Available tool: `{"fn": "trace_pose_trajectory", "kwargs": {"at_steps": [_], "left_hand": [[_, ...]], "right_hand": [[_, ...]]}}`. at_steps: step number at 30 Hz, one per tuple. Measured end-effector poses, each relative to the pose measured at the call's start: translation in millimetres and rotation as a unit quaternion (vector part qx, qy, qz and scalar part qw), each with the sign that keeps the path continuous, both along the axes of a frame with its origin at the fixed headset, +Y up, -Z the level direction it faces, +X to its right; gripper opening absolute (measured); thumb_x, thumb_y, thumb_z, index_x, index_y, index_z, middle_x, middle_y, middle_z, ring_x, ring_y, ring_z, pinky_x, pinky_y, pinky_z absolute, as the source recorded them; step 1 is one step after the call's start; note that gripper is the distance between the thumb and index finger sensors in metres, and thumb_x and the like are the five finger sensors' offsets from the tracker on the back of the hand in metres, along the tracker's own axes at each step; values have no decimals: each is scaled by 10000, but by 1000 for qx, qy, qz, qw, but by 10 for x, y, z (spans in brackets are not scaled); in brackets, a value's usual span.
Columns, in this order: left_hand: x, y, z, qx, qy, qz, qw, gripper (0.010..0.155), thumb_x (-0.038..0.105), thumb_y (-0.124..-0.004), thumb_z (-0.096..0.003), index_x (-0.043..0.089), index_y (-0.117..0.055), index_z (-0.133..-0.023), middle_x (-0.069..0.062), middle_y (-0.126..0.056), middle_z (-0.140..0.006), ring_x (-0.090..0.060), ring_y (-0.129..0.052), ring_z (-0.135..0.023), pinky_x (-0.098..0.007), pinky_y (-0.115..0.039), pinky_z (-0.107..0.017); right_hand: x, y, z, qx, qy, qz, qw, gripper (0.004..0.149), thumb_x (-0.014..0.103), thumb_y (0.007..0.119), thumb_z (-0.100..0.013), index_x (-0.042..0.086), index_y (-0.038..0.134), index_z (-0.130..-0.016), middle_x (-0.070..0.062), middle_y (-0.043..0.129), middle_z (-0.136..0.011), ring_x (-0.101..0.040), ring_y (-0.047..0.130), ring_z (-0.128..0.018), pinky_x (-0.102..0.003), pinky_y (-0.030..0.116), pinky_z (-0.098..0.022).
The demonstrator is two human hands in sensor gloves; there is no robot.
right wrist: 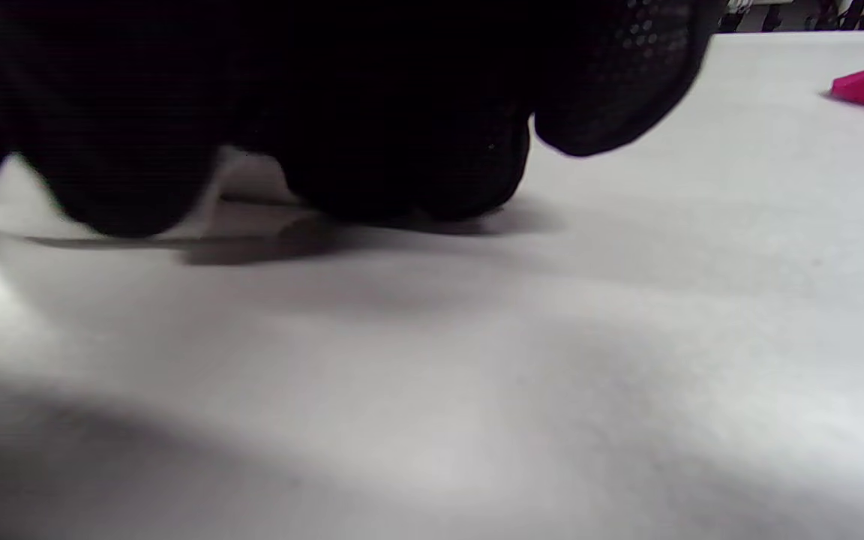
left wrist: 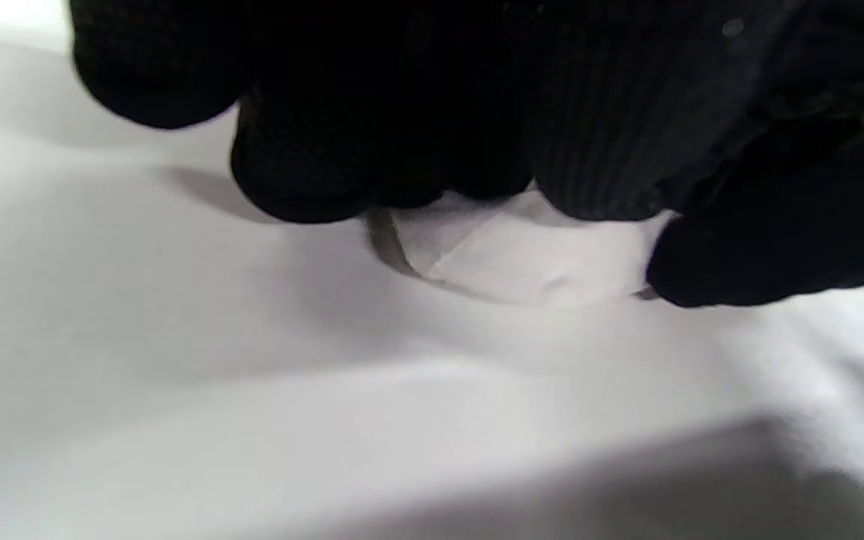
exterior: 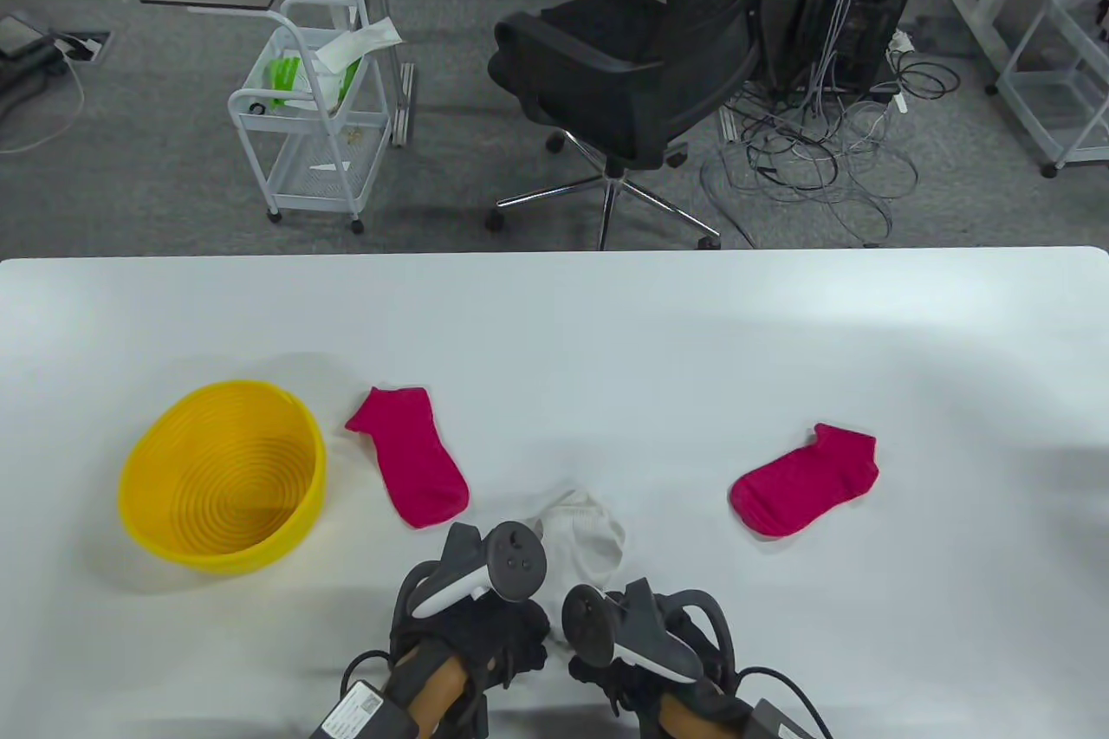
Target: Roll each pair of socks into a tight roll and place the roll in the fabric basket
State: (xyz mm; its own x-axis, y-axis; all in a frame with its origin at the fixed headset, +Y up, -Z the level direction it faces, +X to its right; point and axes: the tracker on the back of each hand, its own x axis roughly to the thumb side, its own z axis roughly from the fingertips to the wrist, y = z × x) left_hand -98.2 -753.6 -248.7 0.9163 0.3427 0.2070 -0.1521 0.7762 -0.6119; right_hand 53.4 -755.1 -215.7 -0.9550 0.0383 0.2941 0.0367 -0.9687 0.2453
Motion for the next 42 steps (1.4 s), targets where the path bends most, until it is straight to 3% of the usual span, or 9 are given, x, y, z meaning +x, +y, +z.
{"fn": "trace_pose_trajectory", "kwargs": {"at_steps": [7, 12, 19, 21, 23, 29, 37, 42], "left_hand": [[77, -27, 36, 42, -22, -25, 999, 568, 468, -968, -288, 238, -902, -804, -71, -943, -739, -245, -1004, -534, -446, -805, -403], [153, -49, 44, 89, -34, -42, 995, 519, 448, -977, -286, 232, -913, -754, -65, -963, -657, -231, -1010, -464, -442, -814, -381], [150, -74, -5, 75, -21, -24, 997, 442, 403, -947, -321, 212, -937, -721, -82, -968, -608, -244, -1002, -420, -448, -810, -369], [140, -79, -23, 62, -14, -22, 998, 436, 400, -939, -328, 216, -936, -723, -80, -964, -611, -242, -999, -423, -447, -808, -373], [132, -86, -42, 47, -7, -19, 999, 430, 398, -928, -339, 218, -931, -729, -79, -957, -615, -243, -993, -432, -448, -803, -381], [134, -93, -77, 24, -1, -22, 999, 418, 400, -898, -359, 220, -921, -736, -77, -943, -623, -243, -979, -443, -449, -795, -396], [121, -117, -172, -20, -8, -12, 1000, 423, 411, -857, -378, 201, -909, -742, -96, -936, -615, -245, -975, -438, -456, -790, -398], [78, -90, -125, -8, -2, -8, 1000, 447, 426, -837, -377, 209, -900, -763, -84, -943, -643, -242, -990, -467, -455, -799, -408]], "right_hand": [[-6, -14, -50, -1, -29, -17, 999, 419, 473, 937, -338, 334, 905, -732, 69, 972, -719, -166, 996, -645, -459, 823, -501], [11, -16, -65, -9, -41, -25, 999, 421, 474, 936, -339, 328, 904, -733, 65, 970, -712, -167, 993, -636, -460, 820, -500], [167, 88, -106, -50, -8, -66, 997, 452, 470, 881, -364, 358, 857, -801, 72, 932, -813, -168, 961, -733, -461, 795, -556], [234, 200, -99, -9, -9, -85, 996, 420, 458, 893, -361, 365, 883, -771, 80, 949, -793, -165, 973, -718, -463, 801, -550], [241, 231, -79, -4, 2, -92, 996, 409, 457, 902, -356, 376, 896, -757, 93, 955, -789, -161, 975, -720, -463, 799, -555], [89, 151, -17, -8, 26, -40, 999, 422, 469, 906, -349, 408, 884, -766, 143, 942, -825, -146, 952, -770, -466, 780, -588], [41, 37, -72, -24, 0, -27, 999, 489, 493, 944, -319, 386, 866, -790, 126, 922, -841, -159, 940, -781, -484, 763, -603], [-69, -3, -18, 41, 12, 3, 999, 537, 491, 980, -280, 351, 872, -787, 89, 941, -797, -161, 961, -733, -492, 772, -587]]}}
